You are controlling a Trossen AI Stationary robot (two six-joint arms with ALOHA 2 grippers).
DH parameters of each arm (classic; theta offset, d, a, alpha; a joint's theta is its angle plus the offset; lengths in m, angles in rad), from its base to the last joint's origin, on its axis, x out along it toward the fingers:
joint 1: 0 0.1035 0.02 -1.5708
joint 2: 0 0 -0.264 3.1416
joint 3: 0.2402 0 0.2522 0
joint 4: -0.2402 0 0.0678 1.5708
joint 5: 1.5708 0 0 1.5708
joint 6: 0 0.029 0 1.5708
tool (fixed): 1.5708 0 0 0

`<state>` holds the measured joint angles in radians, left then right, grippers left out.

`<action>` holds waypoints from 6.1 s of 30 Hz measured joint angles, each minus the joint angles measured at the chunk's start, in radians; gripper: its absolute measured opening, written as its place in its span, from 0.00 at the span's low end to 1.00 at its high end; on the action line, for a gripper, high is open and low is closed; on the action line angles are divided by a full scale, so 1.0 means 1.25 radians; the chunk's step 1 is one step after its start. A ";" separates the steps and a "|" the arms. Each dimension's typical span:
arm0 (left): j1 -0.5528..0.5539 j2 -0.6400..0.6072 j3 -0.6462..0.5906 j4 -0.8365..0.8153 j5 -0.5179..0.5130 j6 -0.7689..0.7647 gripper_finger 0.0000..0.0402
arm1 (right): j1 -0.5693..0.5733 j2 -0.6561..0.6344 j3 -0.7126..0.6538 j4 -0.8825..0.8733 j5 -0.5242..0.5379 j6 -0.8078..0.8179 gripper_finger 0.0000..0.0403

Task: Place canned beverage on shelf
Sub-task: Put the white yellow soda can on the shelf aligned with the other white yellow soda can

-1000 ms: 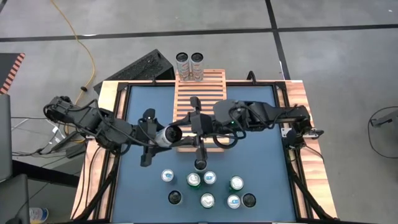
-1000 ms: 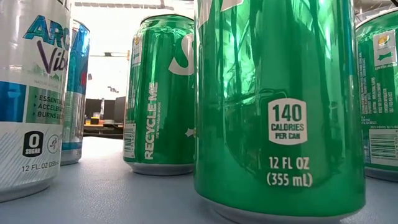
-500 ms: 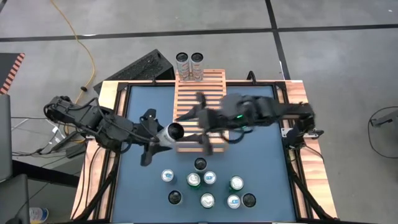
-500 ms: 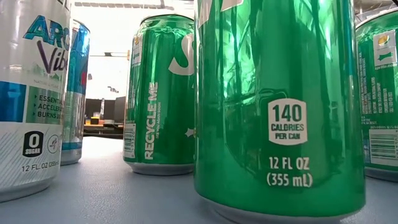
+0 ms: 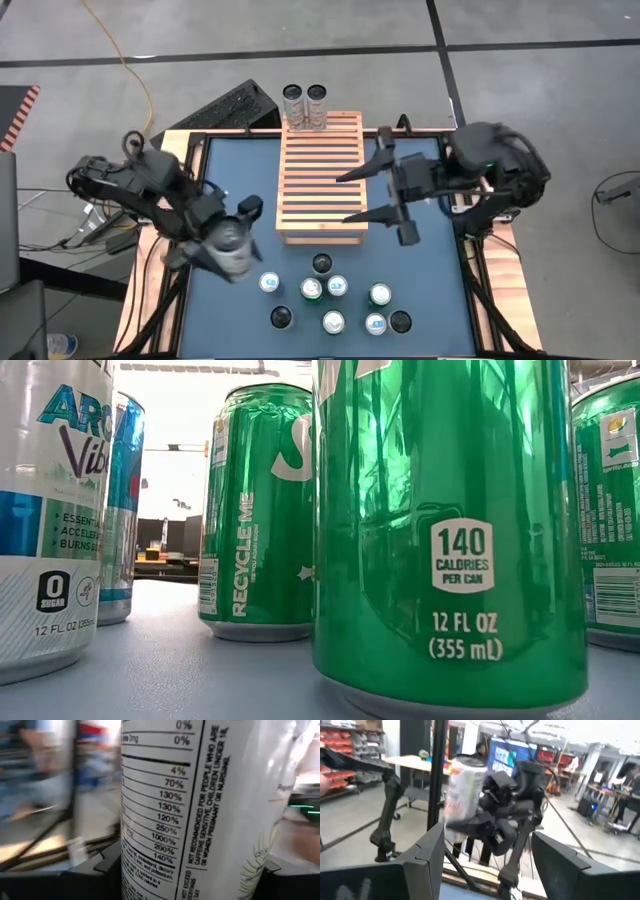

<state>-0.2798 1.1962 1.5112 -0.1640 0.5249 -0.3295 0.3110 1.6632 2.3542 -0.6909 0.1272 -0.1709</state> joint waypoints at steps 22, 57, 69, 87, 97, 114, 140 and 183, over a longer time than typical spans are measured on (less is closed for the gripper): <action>0.119 0.165 0.001 0.181 0.492 -0.189 0.62 | 0.018 0.081 -0.002 0.118 0.031 -0.058 0.69; 0.242 0.289 0.000 -0.070 0.553 -0.189 0.62 | 0.123 0.101 -0.004 -0.253 0.247 0.130 0.84; 0.242 0.289 0.000 -0.094 0.544 -0.162 0.62 | 0.084 0.113 -0.002 -0.236 0.169 0.130 0.84; 0.242 0.289 0.000 -0.100 0.532 -0.173 0.62 | 0.069 0.129 -0.002 -0.212 0.138 0.078 0.75; 0.242 0.289 0.000 -0.101 0.526 -0.180 0.62 | 0.062 0.141 -0.002 -0.254 0.125 0.083 0.60; 0.241 0.288 0.000 -0.099 0.498 -0.188 0.62 | 0.059 0.139 -0.002 -0.267 0.127 0.072 0.41; 0.417 0.085 0.000 -0.307 0.186 -0.087 0.79 | -0.050 0.067 0.000 -0.434 0.161 0.067 0.41; 0.448 -0.025 0.000 -0.365 -0.346 -0.097 0.79 | -0.770 0.200 0.000 -0.532 -0.100 -0.395 0.41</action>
<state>0.2798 1.1648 1.5112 -0.6197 0.0918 -0.4505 -0.6514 1.9135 2.3543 -1.3557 0.0021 -0.6651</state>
